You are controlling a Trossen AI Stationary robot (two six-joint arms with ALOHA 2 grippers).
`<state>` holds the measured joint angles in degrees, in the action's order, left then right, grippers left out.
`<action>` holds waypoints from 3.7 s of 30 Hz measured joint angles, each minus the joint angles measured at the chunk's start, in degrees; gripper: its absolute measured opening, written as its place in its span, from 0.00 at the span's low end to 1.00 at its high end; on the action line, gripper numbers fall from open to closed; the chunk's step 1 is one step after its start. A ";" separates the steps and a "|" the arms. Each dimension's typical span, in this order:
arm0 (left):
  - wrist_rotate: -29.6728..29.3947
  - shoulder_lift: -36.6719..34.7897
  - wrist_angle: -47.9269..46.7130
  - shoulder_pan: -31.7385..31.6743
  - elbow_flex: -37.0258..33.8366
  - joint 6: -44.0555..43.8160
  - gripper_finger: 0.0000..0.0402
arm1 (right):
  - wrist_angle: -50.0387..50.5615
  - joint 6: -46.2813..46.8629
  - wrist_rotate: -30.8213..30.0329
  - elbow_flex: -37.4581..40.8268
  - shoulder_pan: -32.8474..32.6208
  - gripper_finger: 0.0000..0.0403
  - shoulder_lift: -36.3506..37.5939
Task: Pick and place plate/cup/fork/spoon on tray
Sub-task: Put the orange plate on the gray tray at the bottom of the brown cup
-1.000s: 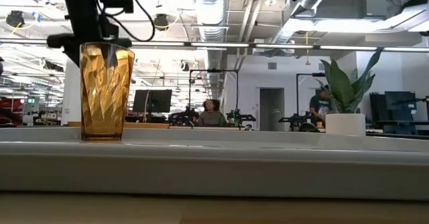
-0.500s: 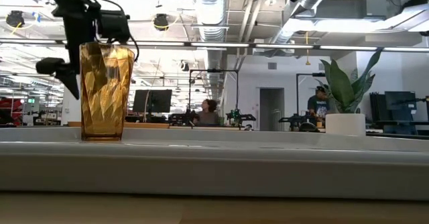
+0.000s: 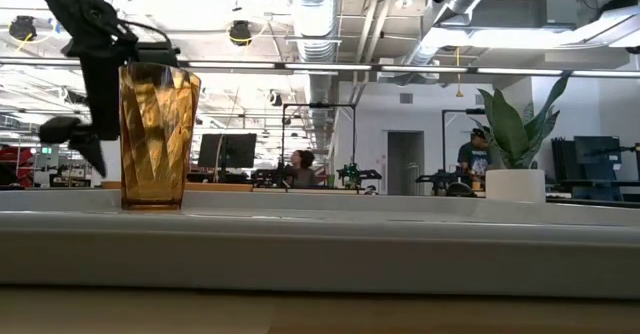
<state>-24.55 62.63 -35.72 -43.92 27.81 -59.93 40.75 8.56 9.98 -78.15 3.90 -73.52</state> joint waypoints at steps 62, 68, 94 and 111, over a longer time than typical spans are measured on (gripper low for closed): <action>7.89 -13.58 43.65 0.61 1.23 3.63 0.00 | 1.33 0.56 0.20 0.00 -0.07 0.66 0.02; 15.18 -18.88 32.75 3.61 12.40 10.25 0.00 | 1.33 0.48 0.20 0.00 -0.07 0.66 0.02; -11.13 -19.83 -15.44 71.99 28.44 -29.66 0.00 | 2.25 0.52 0.20 0.02 -0.02 0.66 0.02; -7.53 -2.58 -27.92 93.06 28.24 -62.50 0.00 | 2.13 1.54 0.00 0.02 -0.02 0.66 0.04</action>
<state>-32.07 60.05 -63.63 49.14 56.05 -122.43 42.88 10.10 9.98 -78.13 3.88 -73.47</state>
